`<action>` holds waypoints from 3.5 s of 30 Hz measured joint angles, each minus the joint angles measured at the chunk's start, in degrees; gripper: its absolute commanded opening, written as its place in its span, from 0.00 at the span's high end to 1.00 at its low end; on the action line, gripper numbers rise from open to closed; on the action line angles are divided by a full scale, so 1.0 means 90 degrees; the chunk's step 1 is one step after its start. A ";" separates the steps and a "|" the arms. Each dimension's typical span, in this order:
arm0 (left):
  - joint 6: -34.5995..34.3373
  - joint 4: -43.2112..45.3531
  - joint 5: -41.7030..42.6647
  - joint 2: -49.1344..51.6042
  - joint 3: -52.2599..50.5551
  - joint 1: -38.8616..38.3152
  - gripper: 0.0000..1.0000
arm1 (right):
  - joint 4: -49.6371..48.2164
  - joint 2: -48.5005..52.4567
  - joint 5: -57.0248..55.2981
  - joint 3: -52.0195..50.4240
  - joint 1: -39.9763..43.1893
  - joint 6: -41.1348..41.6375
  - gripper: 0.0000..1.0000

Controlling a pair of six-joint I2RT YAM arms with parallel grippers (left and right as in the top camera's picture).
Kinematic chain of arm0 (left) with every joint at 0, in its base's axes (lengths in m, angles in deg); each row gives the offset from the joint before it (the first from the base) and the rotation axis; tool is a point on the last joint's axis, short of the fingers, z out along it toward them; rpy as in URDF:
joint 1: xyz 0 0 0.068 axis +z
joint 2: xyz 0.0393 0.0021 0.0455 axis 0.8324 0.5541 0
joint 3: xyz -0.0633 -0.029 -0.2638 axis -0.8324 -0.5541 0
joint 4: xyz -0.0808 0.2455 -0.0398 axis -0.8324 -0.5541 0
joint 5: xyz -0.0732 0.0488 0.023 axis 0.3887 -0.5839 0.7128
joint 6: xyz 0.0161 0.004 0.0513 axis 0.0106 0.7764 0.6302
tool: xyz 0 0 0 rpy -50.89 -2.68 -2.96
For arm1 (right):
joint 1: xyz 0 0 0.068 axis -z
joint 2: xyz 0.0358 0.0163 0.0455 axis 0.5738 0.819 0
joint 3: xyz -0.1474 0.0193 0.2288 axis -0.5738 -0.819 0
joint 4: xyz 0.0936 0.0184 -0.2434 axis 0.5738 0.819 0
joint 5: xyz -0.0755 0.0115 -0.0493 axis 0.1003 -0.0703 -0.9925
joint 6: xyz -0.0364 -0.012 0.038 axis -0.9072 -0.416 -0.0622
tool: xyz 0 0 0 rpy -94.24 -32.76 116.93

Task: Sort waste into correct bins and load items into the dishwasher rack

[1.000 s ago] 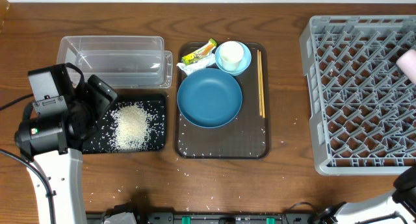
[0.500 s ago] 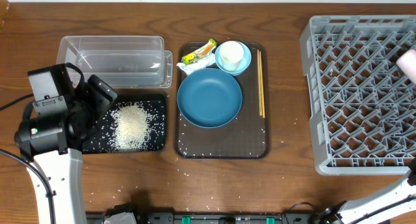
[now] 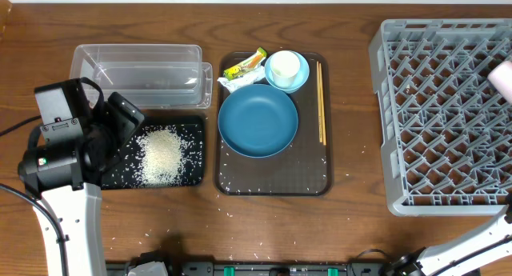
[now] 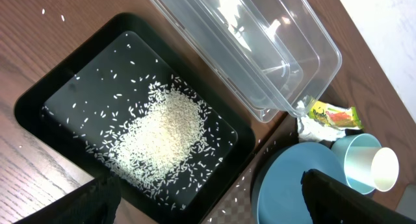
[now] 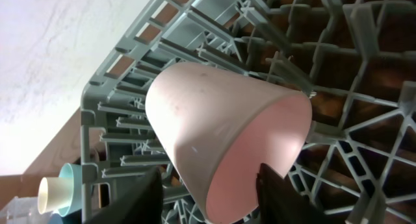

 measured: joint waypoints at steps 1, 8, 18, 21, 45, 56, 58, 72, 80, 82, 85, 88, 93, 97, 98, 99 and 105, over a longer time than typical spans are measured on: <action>0.0000 0.0000 0.0000 0.0000 0.0000 0.0000 0.09 | 0.0005 0.0000 0.0010 -0.0002 -0.0002 0.0000 0.60; 0.0000 0.0000 0.0000 0.0000 0.0000 0.0000 0.08 | -0.0046 0.0000 0.0061 -0.0002 -0.0165 0.0000 0.59; 0.0002 0.0000 0.0000 0.0000 0.0000 0.0000 0.09 | -0.0141 0.0000 -0.0199 -0.0002 -0.0614 0.0002 0.83; 0.0000 0.0000 0.0002 0.0000 0.0000 0.0000 0.09 | -0.0153 0.0000 -0.0209 0.0000 -0.0709 -0.0032 0.96; 0.0000 0.0000 0.0000 0.0000 0.0000 0.0000 0.09 | -0.1508 0.0000 0.2484 0.0000 0.0653 0.1413 0.99; 0.0000 0.0000 0.0000 0.0000 0.0000 0.0000 0.09 | -0.2307 0.0588 0.2776 0.0000 0.0121 0.1792 0.99; 0.0000 0.0000 0.0000 0.0000 0.0000 0.0000 0.08 | -0.2514 0.0794 0.2837 0.0000 0.0056 0.1923 0.99; 0.0000 0.0000 0.0000 0.0000 0.0000 0.0000 0.09 | -0.3546 0.1435 0.3422 0.0000 0.0015 0.2625 0.99; 0.0000 0.0000 0.0000 0.0000 0.0000 0.0000 0.08 | -0.3274 0.1469 0.3504 0.0007 0.0070 0.2948 0.99; 0.0000 0.0000 0.0000 0.0000 0.0000 0.0000 0.08 | -0.2844 0.1467 0.3475 0.0036 0.0151 0.2970 0.99; 0.0000 0.0000 0.0000 0.0000 0.0000 0.0000 0.08 | -0.1914 0.1416 0.3281 0.0085 0.0338 0.2776 0.99; 0.0000 0.0000 0.0000 0.0000 0.0000 0.0000 0.09 | -0.1107 0.1263 0.2880 0.0083 0.0437 0.2416 0.95; 0.0000 0.0000 0.0000 0.0000 0.0000 0.0000 0.09 | -0.0580 0.0772 0.1460 0.0073 0.0631 0.2152 0.75; 0.0000 0.0000 0.0000 0.0000 0.0000 0.0000 0.08 | -0.0408 0.0440 0.0789 0.0063 0.0852 0.2314 0.65; 0.0000 0.0000 0.0000 0.0000 0.0000 0.0000 0.08 | -0.0321 0.0323 0.0641 0.0061 0.0886 0.2370 0.59; 0.0000 0.0000 0.0000 0.0000 0.0000 0.0000 0.09 | -0.0223 0.0170 0.0469 0.0053 0.0935 0.2424 0.54; 0.0002 0.0000 0.0000 0.0000 0.0000 0.0000 0.09 | 0.0177 -0.0850 -0.0253 0.0034 0.0984 0.2705 0.51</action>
